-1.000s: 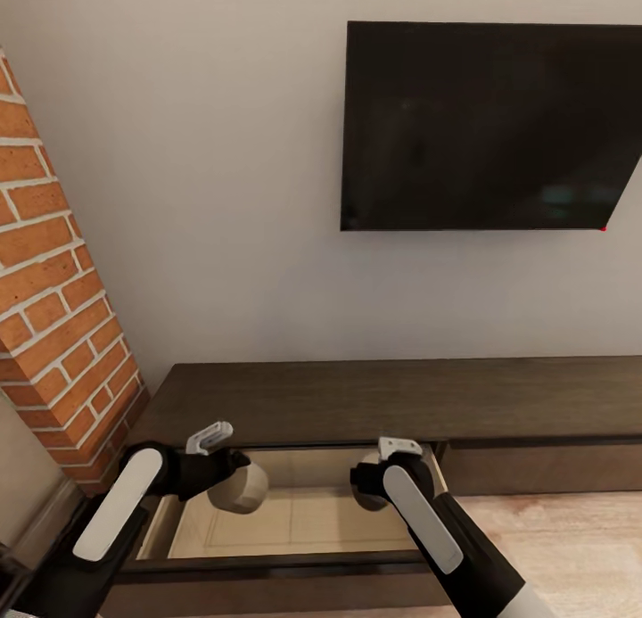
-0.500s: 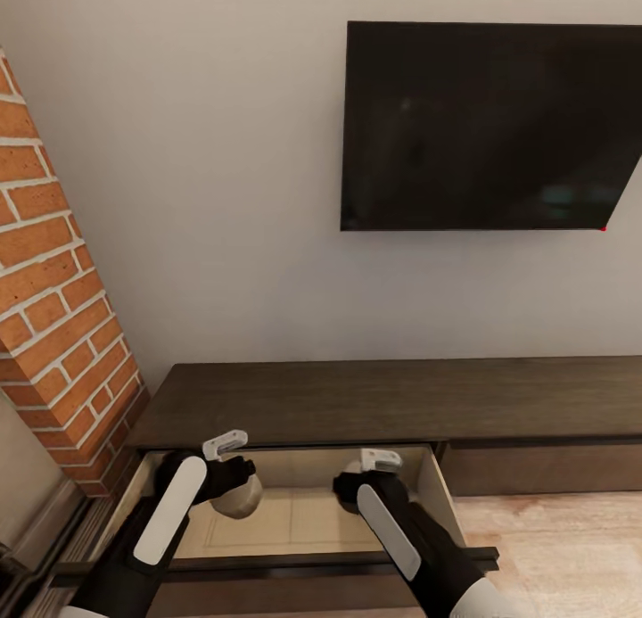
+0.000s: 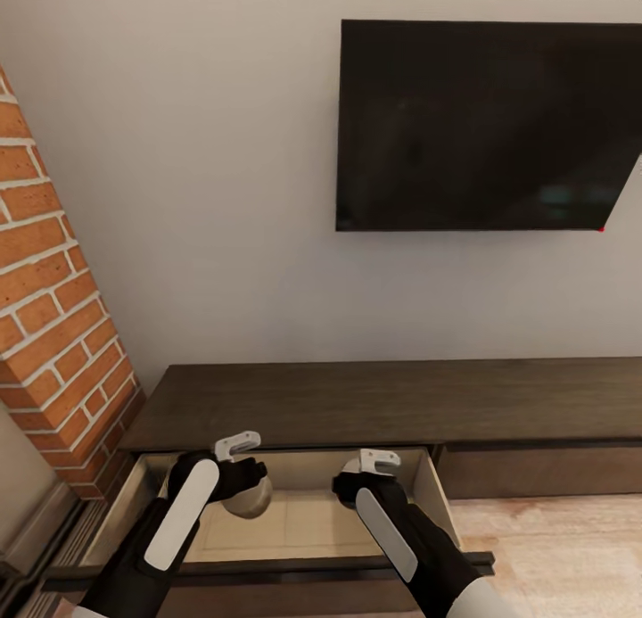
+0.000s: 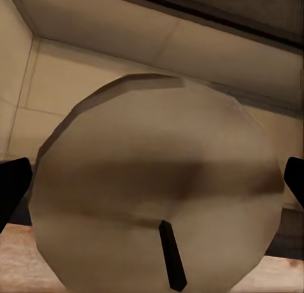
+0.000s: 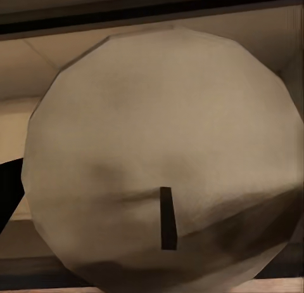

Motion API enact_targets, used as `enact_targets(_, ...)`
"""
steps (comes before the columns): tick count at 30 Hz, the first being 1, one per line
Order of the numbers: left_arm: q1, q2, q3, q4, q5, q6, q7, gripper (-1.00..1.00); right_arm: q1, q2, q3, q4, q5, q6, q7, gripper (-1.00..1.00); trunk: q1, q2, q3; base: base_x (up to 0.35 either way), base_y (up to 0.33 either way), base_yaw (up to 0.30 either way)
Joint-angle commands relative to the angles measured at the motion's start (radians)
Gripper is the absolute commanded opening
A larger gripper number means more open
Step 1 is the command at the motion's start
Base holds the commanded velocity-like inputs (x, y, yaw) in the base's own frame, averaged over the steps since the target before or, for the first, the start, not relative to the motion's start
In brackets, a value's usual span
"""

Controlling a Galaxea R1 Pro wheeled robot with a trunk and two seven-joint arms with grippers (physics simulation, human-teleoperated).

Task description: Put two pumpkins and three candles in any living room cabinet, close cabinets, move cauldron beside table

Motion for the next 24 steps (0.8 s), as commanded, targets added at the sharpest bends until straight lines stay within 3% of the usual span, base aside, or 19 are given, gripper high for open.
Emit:
enact_targets(1,-0.001,0.001,-0.006,-0.002,0.007,0.002,0.01,-1.0,-0.001,0.0,0.002,0.001,-0.009,0.0,-0.011,-1.0,0.0,-0.001,-0.001,0.042,-0.086,0.0)
enact_targets(9,-0.001,0.001,-0.013,-0.003,0.008,0.002,0.01,-1.0,-0.001,0.0,0.002,0.004,-0.008,0.0,-0.011,-1.0,0.0,-0.001,-0.001,0.034,-0.021,0.0)
enact_targets(16,-0.001,0.001,-0.013,-0.003,0.009,0.003,0.01,-1.0,-0.001,0.0,0.002,0.005,-0.008,0.0,-0.011,-1.0,0.0,-0.001,-0.001,0.058,-0.152,0.0)
enact_targets(24,-0.001,0.001,-0.012,-0.003,0.009,0.003,0.005,-1.0,-0.001,0.0,0.002,0.007,-0.009,0.0,-0.011,-1.0,0.0,-0.001,-0.001,0.015,0.222,0.0)
